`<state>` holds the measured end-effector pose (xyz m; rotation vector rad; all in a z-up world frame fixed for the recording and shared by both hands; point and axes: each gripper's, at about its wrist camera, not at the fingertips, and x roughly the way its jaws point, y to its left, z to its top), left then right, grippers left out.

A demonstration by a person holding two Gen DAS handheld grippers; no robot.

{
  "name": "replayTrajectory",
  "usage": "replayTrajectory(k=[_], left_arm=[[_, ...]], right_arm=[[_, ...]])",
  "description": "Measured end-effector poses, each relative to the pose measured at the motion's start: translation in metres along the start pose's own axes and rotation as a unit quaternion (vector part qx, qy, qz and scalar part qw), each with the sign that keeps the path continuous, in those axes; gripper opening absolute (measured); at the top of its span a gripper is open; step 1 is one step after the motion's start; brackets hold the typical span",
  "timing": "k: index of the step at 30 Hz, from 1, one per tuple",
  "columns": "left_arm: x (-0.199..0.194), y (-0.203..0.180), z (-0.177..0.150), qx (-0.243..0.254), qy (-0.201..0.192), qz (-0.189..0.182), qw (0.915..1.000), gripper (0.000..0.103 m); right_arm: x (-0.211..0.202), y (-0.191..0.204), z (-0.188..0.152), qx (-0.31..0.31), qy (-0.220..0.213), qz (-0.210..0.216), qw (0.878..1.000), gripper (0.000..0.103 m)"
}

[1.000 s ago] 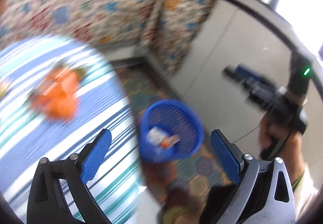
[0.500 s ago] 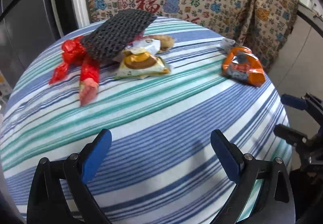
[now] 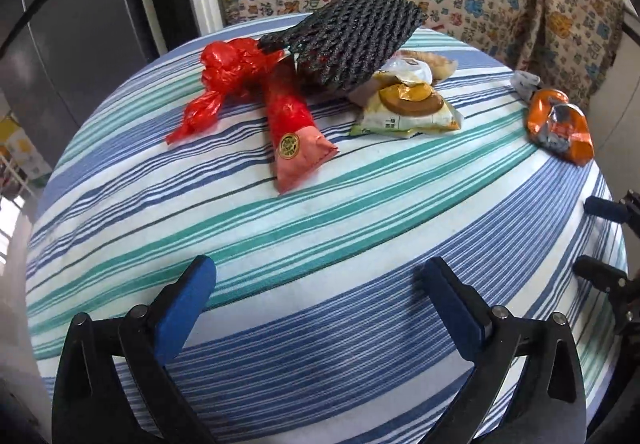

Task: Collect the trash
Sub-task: 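Move both grippers back over the table toward the remaining wrappers, then grasp the red snack-bar wrapper with the left gripper while the right gripper grasps the orange chip bag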

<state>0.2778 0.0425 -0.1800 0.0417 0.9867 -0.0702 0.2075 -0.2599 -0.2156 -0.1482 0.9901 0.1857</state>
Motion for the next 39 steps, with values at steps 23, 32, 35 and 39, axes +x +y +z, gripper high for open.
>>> replayTrajectory(k=[23, 32, 35, 39], left_arm=[[0.028, 0.027, 0.058, -0.104, -0.031, -0.046, 0.993, 0.07], [0.014, 0.021, 0.04, -0.068, -0.032, -0.032, 0.9967, 0.031], [0.002, 0.029, 0.024, -0.07, -0.019, -0.033, 0.9968, 0.03], [-0.02, 0.038, -0.005, -0.064, -0.012, -0.033, 0.9973, 0.03]], right_arm=[[0.002, -0.001, 0.002, -0.003, 0.004, -0.001, 1.0, 0.077], [-0.031, -0.059, -0.003, 0.074, -0.055, -0.017, 0.996, 0.077], [-0.033, -0.086, -0.001, 0.106, -0.068, -0.037, 0.991, 0.077], [-0.014, -0.11, 0.012, 0.137, -0.058, -0.03, 0.988, 0.077]])
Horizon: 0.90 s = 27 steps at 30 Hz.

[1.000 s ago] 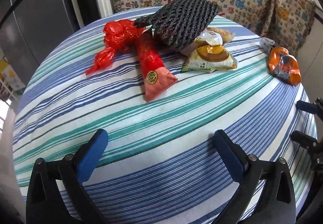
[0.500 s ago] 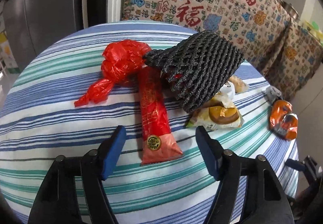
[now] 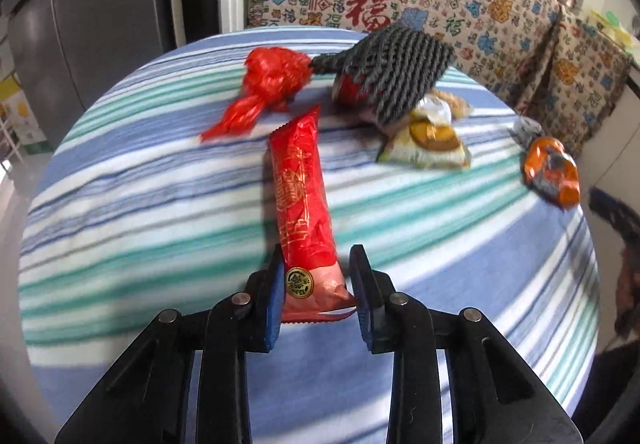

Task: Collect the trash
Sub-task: 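Grasp the red snack-bar wrapper with the left gripper while the right gripper grasps the orange chip bag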

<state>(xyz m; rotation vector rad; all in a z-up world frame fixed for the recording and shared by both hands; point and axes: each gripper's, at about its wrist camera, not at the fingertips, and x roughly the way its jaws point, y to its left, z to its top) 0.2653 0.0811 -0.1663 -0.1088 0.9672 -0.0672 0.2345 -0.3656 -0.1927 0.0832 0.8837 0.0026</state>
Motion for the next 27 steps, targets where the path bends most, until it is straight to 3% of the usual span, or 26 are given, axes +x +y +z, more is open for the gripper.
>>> replayTrajectory(k=[3, 6, 10, 12, 15, 18, 24, 27], left_arm=[[-0.013, 0.005, -0.015, -0.001, 0.0, -0.01, 1.0, 0.03], [-0.017, 0.004, -0.021, 0.0, 0.002, -0.016, 0.9999, 0.031], [-0.018, 0.002, -0.02, -0.006, 0.002, -0.015, 0.9999, 0.032], [-0.017, 0.004, -0.019, -0.015, 0.004, -0.02, 0.9997, 0.046], [-0.018, 0.003, -0.015, -0.021, 0.0, -0.026, 0.9994, 0.069], [-0.02, 0.0, -0.013, -0.011, -0.007, -0.019, 0.9997, 0.072], [-0.011, 0.007, -0.011, -0.025, -0.001, -0.008, 0.9996, 0.073], [-0.009, 0.012, -0.011, -0.031, -0.008, -0.003, 0.9995, 0.073]], right_arm=[[0.022, -0.001, 0.013, 0.011, 0.011, 0.002, 1.0, 0.077], [0.044, 0.002, 0.023, 0.039, 0.043, 0.047, 0.997, 0.077], [0.041, 0.052, 0.024, -0.035, 0.026, 0.102, 0.994, 0.071], [0.033, 0.079, 0.016, -0.072, 0.026, 0.128, 0.989, 0.07], [0.029, 0.09, 0.004, -0.09, 0.029, 0.116, 0.989, 0.071], [0.019, 0.085, -0.001, -0.084, 0.022, 0.099, 0.991, 0.071], [0.026, 0.082, 0.006, -0.046, 0.017, 0.119, 0.992, 0.07], [0.044, 0.09, 0.009, -0.042, 0.032, 0.108, 0.993, 0.058]])
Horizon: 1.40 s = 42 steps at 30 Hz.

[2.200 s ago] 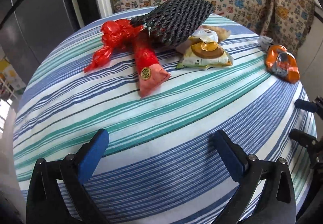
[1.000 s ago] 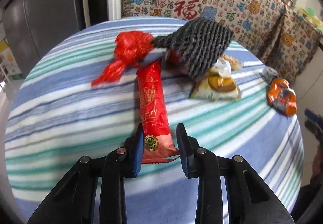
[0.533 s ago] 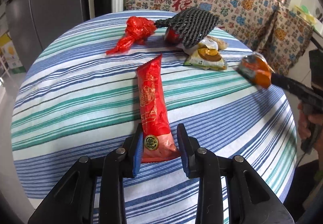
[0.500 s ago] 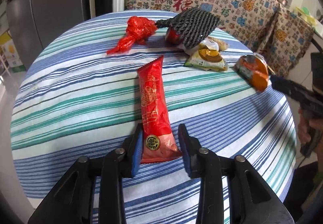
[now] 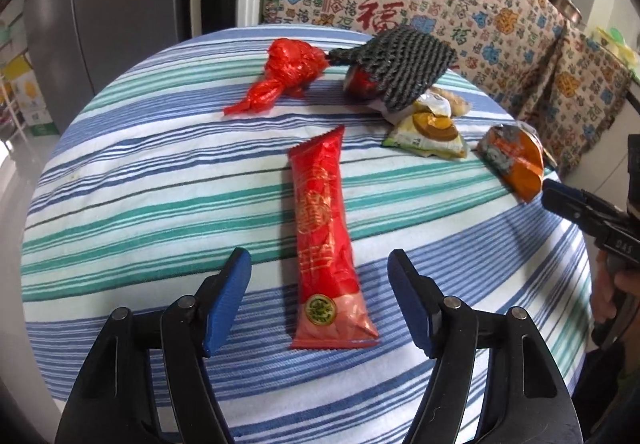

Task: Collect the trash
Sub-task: 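Grasp the red snack-bar wrapper with the left gripper while the right gripper grasps the orange chip bag, then carry the red wrapper and orange chip bag over the blue wastebasket with both grippers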

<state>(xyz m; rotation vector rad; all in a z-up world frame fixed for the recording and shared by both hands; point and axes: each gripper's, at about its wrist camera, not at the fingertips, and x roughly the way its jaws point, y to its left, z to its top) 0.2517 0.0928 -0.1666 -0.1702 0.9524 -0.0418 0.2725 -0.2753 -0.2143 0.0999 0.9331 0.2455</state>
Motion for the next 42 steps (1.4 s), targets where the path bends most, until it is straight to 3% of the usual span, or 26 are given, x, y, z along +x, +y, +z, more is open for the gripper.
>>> replayTrajectory(k=[4, 5, 6, 7, 8, 9, 18, 22, 24, 25, 26, 27, 31, 32, 33, 34, 42], left_arm=[[0.004, -0.004, 0.002, 0.01, -0.004, 0.005, 0.9999, 0.071], [0.005, -0.007, 0.002, 0.015, -0.003, 0.004, 0.9999, 0.069], [0.005, -0.009, 0.002, 0.02, -0.002, 0.002, 0.9998, 0.056], [0.005, -0.012, 0.003, 0.027, -0.001, 0.0, 0.9996, 0.047], [0.006, -0.014, 0.004, 0.033, 0.001, -0.002, 0.9995, 0.027], [0.007, -0.016, 0.004, 0.036, 0.002, -0.004, 0.9993, 0.023], [0.003, -0.023, 0.001, 0.038, 0.0, -0.025, 0.999, 0.022], [0.006, -0.033, -0.003, 0.059, 0.0, -0.013, 0.9982, 0.024], [0.006, -0.034, -0.002, 0.062, -0.001, -0.011, 0.998, 0.033], [0.006, -0.034, -0.002, 0.06, -0.001, -0.016, 0.998, 0.039], [0.006, -0.033, -0.001, 0.059, -0.002, -0.018, 0.9981, 0.05], [0.006, -0.033, -0.001, 0.059, -0.004, -0.016, 0.9981, 0.057], [0.011, -0.033, 0.003, 0.058, -0.001, -0.016, 0.9982, 0.058], [0.012, -0.033, 0.004, 0.059, -0.003, -0.013, 0.9982, 0.055], [0.013, -0.035, 0.005, 0.061, -0.002, -0.01, 0.9981, 0.033], [0.013, -0.036, 0.006, 0.064, -0.001, -0.009, 0.9979, 0.017], [-0.002, -0.042, 0.009, 0.053, -0.016, -0.047, 0.9974, 0.014]], right_arm=[[0.017, 0.007, 0.007, 0.002, 0.005, -0.009, 1.0, 0.048], [0.02, 0.009, 0.008, 0.001, 0.005, -0.015, 1.0, 0.041], [0.022, 0.011, 0.009, 0.0, 0.006, -0.02, 1.0, 0.034], [0.024, 0.012, 0.01, 0.001, 0.009, -0.022, 1.0, 0.012], [0.027, 0.012, 0.01, 0.002, 0.013, -0.027, 1.0, 0.008], [0.028, 0.012, 0.009, 0.003, 0.016, -0.033, 0.999, 0.007], [0.006, 0.018, 0.003, -0.028, 0.015, -0.025, 0.999, 0.006], [0.008, 0.022, -0.003, -0.043, 0.034, -0.021, 0.998, 0.008], [0.012, 0.023, -0.005, -0.045, 0.037, -0.025, 0.998, 0.019], [0.013, 0.025, -0.005, -0.044, 0.035, -0.025, 0.998, 0.032], [0.013, 0.025, -0.004, -0.041, 0.03, -0.027, 0.998, 0.043], [0.013, 0.025, -0.003, -0.036, 0.023, -0.029, 0.999, 0.046], [0.021, 0.02, 0.002, -0.006, 0.02, -0.024, 0.999, 0.045], [0.025, 0.016, 0.003, 0.008, 0.026, -0.02, 0.999, 0.04], [0.028, 0.013, 0.003, 0.019, 0.031, -0.019, 0.999, 0.023], [0.028, 0.01, 0.003, 0.029, 0.031, -0.016, 0.999, 0.022], [-0.008, 0.015, 0.0, 0.013, 0.01, -0.02, 1.0, 0.021]])
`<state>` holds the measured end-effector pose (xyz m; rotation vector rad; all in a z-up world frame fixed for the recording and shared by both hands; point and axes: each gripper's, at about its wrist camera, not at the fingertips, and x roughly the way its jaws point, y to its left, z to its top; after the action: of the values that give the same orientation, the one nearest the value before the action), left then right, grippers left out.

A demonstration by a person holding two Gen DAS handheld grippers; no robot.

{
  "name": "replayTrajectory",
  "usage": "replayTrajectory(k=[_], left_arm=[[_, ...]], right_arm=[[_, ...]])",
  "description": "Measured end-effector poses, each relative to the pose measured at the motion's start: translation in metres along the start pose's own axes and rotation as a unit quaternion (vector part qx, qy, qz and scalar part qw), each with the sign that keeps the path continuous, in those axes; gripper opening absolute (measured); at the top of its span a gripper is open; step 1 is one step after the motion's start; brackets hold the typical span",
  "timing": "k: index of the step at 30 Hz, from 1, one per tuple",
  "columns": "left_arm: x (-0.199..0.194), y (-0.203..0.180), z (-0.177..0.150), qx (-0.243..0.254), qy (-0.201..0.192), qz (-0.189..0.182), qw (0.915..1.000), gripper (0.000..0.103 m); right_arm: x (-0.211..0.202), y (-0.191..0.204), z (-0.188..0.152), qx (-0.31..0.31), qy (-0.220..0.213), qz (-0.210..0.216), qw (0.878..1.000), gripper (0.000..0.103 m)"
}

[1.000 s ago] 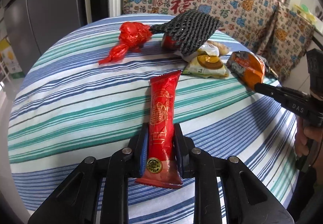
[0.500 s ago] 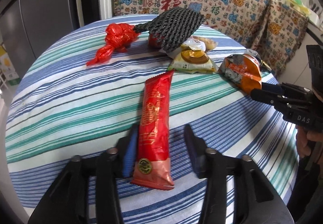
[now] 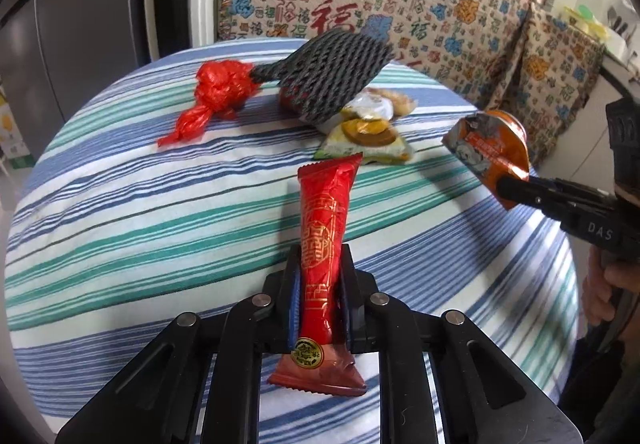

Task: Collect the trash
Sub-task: 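Carry the red wrapper and orange chip bag over the blue wastebasket with both grippers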

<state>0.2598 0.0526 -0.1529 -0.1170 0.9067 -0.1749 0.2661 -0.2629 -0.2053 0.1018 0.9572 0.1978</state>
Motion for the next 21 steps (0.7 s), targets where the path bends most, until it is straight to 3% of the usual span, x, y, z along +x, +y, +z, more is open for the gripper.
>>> replayTrajectory(k=[8, 21], left_arm=[[-0.009, -0.028, 0.003, 0.003, -0.007, -0.043, 0.999, 0.014], [-0.008, -0.113, 0.016, 0.052, -0.002, -0.093, 0.9944, 0.014]], right_arm=[[-0.045, -0.001, -0.014, -0.026, -0.008, -0.016, 1.0, 0.022], [-0.111, -0.059, -0.036, 0.018, -0.034, -0.069, 0.997, 0.022]])
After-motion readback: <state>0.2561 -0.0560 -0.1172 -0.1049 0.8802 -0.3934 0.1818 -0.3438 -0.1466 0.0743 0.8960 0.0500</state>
